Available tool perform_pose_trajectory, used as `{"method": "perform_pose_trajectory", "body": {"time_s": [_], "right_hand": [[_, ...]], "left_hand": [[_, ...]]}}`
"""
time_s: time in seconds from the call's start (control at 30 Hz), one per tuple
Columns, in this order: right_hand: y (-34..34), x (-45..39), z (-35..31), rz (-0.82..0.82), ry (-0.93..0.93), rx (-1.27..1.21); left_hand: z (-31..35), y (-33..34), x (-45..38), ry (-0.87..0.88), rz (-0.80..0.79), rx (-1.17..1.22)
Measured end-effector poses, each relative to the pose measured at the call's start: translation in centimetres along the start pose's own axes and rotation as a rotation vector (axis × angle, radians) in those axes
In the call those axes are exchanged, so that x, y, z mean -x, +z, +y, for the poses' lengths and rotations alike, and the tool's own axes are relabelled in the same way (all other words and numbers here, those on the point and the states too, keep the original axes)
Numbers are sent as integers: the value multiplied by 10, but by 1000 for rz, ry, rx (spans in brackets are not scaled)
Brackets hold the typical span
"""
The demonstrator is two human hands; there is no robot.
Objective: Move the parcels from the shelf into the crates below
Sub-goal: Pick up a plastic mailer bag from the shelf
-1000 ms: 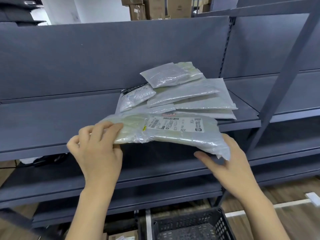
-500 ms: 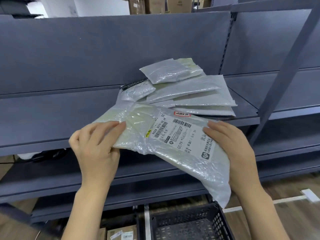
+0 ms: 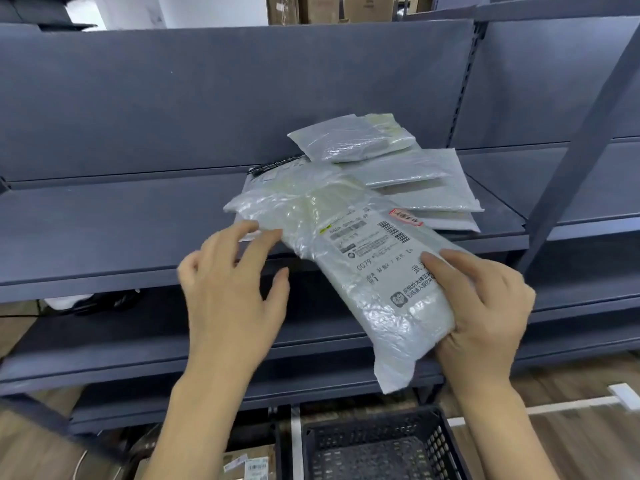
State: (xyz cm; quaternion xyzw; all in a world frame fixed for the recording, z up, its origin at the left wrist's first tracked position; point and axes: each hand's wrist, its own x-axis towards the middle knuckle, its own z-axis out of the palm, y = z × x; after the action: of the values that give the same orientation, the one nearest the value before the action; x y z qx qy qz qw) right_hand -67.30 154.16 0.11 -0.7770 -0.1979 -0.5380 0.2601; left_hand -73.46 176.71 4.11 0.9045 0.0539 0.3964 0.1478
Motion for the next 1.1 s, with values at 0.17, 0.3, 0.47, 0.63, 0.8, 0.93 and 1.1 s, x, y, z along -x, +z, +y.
{"method": "perform_pose_trajectory", "body": {"time_s": [0.17,0.3,0.47,0.63,0.8,0.93,1.1], "right_hand": [[5,1,-15,152,-46,11],[6,6,-21,121,-41,-10],[5,12,-18,-169,7,-56],[1,19,5,-606,10,-82],[-6,13,18,-629,193,-146],[-9,13,22,-662,190,-185],[-17,20,31,-662,197,-222]], "left_hand": [[36,-15,-9,-298,-264,543],[40,-9,-8,-257,-383,612],[35,0,-6,-166,-196,700],[24,2,-5,-98,-123,732],[20,6,-1,-104,-170,836],[29,11,6,-91,-221,909],[39,26,17,-88,-267,782]]}}
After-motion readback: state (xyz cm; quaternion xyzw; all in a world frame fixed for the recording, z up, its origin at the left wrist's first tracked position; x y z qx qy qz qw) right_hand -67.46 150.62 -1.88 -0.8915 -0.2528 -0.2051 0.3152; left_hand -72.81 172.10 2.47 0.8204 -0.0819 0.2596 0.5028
